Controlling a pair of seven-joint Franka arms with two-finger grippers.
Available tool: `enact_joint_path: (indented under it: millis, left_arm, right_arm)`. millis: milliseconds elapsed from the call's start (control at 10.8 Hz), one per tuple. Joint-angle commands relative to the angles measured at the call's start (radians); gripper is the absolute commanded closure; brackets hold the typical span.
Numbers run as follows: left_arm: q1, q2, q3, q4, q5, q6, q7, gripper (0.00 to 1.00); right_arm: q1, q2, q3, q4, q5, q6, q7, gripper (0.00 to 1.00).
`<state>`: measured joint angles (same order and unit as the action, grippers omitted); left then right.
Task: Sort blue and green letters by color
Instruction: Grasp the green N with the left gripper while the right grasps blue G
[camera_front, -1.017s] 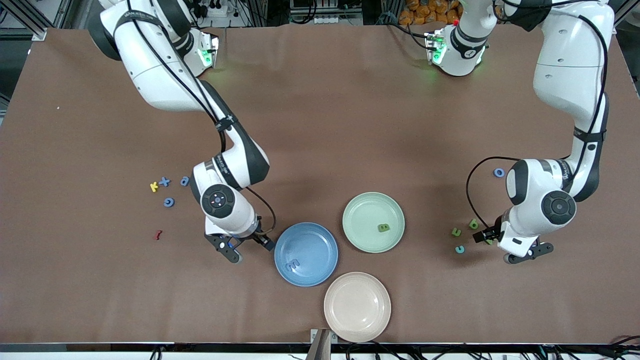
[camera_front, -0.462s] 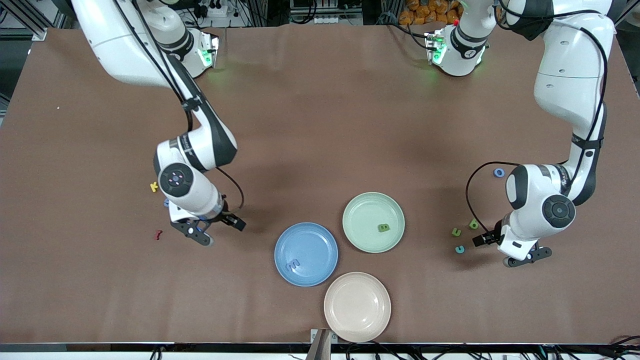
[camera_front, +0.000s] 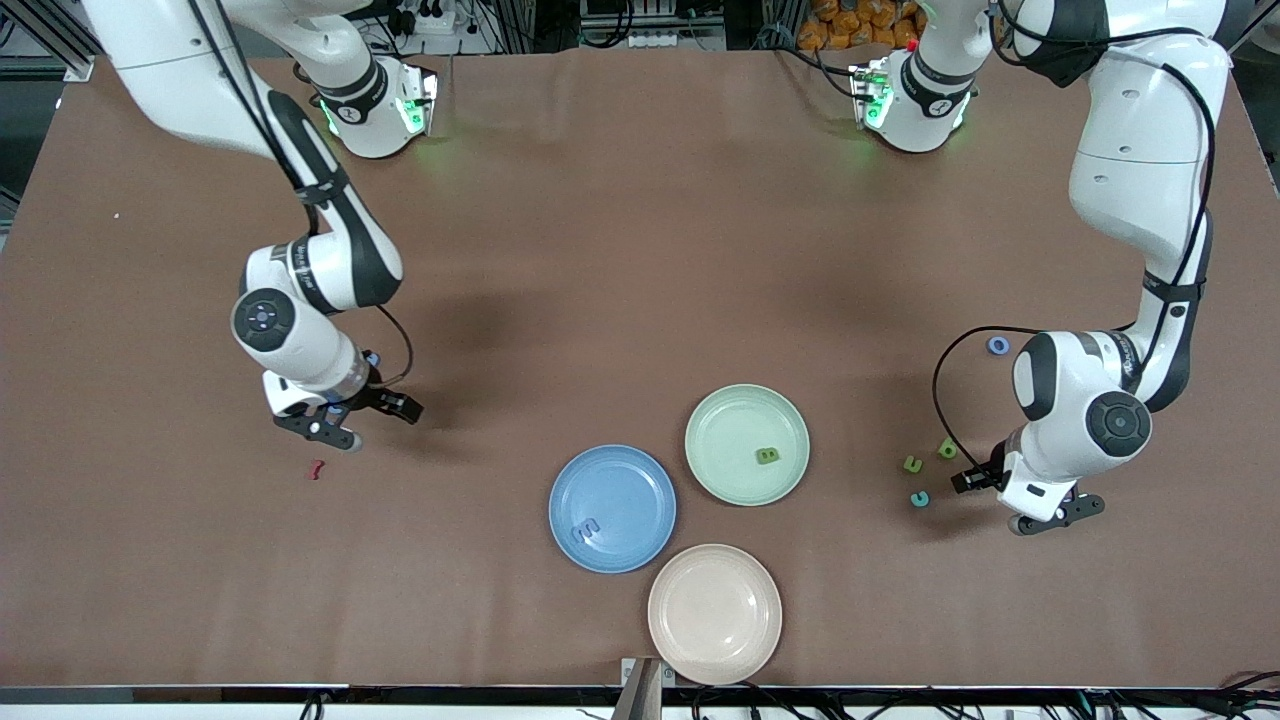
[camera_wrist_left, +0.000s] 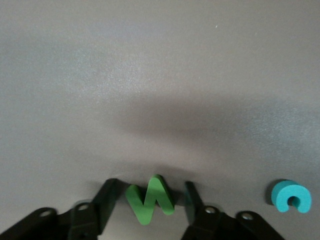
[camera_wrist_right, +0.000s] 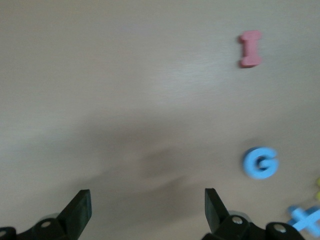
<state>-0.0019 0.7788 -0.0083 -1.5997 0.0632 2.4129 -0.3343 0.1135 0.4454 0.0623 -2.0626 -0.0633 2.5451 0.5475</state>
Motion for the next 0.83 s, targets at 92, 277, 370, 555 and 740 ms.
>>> enact_joint_path:
  millis: [92,277,370,555,740]
  left_arm:
    - [0.020,0.000,-0.010,0.003,0.021,0.005,0.012,0.88]
    - [0.019,0.002,-0.010,0.003,0.023,0.005,0.027,0.88]
    - [0.017,0.000,-0.010,0.003,0.026,0.005,0.040,0.88]
    - [0.010,-0.013,-0.010,0.007,0.026,0.003,0.055,0.88]
    - [-0.004,-0.038,-0.007,0.007,0.024,-0.005,0.054,0.89]
  right_arm:
    - [-0.165,-0.031,0.013,-0.085,-0.015,0.047,-0.326,0.00]
    - [-0.213,-0.027,0.011,-0.083,-0.016,0.046,-0.409,0.00]
    - [-0.218,-0.021,0.011,-0.083,-0.018,0.047,-0.422,0.00]
    - [-0.213,-0.010,0.013,-0.083,-0.018,0.047,-0.420,0.00]
    - [-0.213,0.005,0.013,-0.080,-0.016,0.047,-0.419,0.00]
